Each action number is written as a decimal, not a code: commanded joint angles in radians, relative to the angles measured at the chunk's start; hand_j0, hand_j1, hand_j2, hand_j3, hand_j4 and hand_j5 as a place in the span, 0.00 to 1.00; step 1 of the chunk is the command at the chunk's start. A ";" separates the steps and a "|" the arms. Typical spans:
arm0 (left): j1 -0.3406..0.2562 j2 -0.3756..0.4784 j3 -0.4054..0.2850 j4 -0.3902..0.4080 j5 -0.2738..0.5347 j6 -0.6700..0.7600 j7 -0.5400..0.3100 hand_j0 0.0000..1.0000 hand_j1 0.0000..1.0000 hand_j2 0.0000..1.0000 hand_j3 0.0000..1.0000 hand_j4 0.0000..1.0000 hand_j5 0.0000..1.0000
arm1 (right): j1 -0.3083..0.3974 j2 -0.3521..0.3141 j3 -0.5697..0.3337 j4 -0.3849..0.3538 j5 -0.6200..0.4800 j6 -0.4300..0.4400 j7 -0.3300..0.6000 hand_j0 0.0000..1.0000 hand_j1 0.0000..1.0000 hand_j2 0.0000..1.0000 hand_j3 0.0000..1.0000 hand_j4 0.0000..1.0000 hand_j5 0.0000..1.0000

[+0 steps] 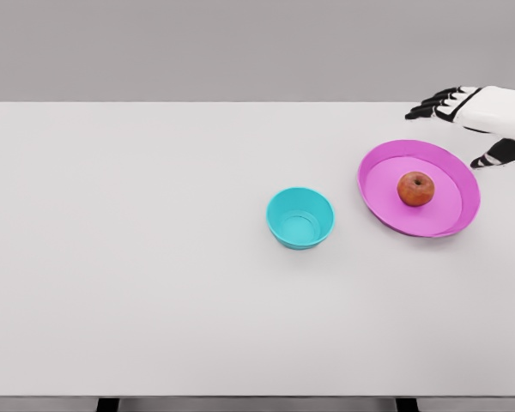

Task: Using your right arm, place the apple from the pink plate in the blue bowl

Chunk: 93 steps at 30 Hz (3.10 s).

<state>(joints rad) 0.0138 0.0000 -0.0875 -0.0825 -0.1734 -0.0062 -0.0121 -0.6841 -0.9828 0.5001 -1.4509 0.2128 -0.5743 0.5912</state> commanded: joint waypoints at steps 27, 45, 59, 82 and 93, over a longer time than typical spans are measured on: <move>0.000 0.000 0.000 0.000 0.000 0.000 0.000 1.00 1.00 1.00 1.00 1.00 1.00 | -0.074 0.145 0.275 0.261 0.094 0.109 0.020 0.97 0.97 0.97 0.97 0.97 0.97; -0.002 0.000 0.000 0.000 0.000 0.000 0.000 1.00 1.00 1.00 1.00 1.00 1.00 | -0.111 0.170 0.330 0.325 0.094 0.106 0.020 0.68 0.68 0.68 0.68 0.68 0.68; 0.000 0.000 0.000 0.000 0.000 0.000 0.000 1.00 1.00 1.00 1.00 1.00 1.00 | -0.123 0.159 0.313 0.270 0.094 0.096 0.020 0.42 0.42 0.42 0.42 0.42 0.42; 0.000 0.000 0.000 0.000 0.000 0.000 0.000 1.00 1.00 1.00 1.00 1.00 1.00 | -0.111 0.159 0.294 -0.167 0.091 0.042 0.020 0.43 0.43 0.43 0.43 0.43 0.43; 0.000 0.000 0.000 0.000 0.000 0.000 0.000 1.00 1.00 1.00 1.00 1.00 1.00 | -0.114 0.279 0.318 -0.160 0.100 0.050 0.020 0.44 0.44 0.44 0.44 0.44 0.44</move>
<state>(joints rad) 0.0138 0.0000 -0.0874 -0.0829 -0.1733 -0.0061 -0.0121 -0.7977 -0.7260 0.8118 -1.6142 0.3172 -0.5302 0.6118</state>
